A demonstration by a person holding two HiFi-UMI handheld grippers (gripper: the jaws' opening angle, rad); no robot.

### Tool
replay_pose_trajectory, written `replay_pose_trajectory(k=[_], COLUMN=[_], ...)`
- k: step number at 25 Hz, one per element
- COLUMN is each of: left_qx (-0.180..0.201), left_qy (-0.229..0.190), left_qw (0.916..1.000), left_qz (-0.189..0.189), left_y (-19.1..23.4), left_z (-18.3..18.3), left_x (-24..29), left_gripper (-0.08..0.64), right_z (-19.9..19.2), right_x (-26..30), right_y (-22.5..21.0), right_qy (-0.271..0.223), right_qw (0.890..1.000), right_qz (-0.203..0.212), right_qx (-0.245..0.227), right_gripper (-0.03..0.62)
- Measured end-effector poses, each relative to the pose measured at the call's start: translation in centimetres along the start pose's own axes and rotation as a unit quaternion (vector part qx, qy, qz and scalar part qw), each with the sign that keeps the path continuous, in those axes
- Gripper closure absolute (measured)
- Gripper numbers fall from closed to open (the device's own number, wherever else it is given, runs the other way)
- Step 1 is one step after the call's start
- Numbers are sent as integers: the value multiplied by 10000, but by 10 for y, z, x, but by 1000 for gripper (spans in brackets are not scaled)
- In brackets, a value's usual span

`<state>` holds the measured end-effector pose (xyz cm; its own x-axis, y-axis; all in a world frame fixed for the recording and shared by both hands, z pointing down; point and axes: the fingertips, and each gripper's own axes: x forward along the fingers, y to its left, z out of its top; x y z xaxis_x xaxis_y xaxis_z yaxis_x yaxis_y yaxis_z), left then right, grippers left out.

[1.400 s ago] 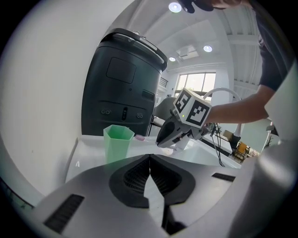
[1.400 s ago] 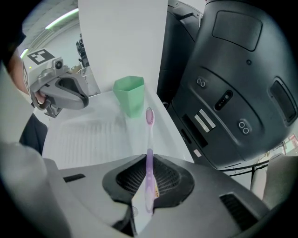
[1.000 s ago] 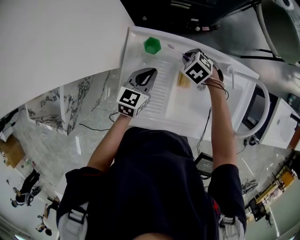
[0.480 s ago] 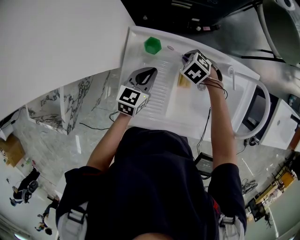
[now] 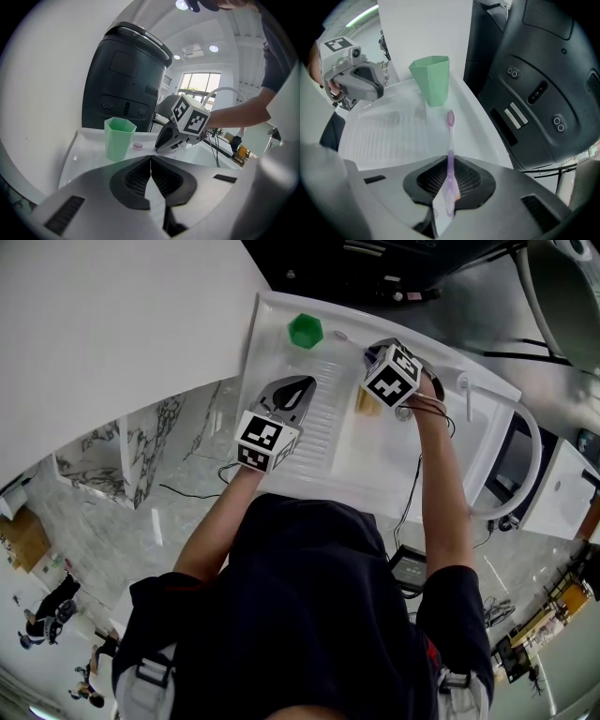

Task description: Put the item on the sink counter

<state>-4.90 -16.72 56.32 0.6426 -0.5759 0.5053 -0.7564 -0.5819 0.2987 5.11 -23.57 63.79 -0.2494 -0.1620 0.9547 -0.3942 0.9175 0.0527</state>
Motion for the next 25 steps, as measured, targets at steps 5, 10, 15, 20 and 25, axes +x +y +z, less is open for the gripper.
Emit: replay_pose_trajectory(k=[5, 10, 15, 20, 25], left_qx=[-9, -54, -115, -98, -93], left_qy=[22, 41, 44, 66, 82], left_qw=[10000, 9999, 9998, 9999, 9999], left_qz=[-49, -90, -129, -99, -90], left_y=[-1, -3, -3, -2, -2], left_z=[0, -3, -3, -4, -5], left_x=[0, 2, 3, 3, 3], left_gripper=[546, 546, 546, 546, 546], right_z=[1, 1, 1, 4, 6], right_x=[-1, 0, 0, 1, 0], right_y=[-1, -1, -1, -6, -5], right_qy=[-6, 45, 120, 142, 131], right_qw=[10000, 9995, 9988, 9980, 9977], right_qz=[-49, -100, -98, -171, -126], right_qx=[-13, -284, -465, -589, -649], right_gripper=[529, 529, 529, 529, 529])
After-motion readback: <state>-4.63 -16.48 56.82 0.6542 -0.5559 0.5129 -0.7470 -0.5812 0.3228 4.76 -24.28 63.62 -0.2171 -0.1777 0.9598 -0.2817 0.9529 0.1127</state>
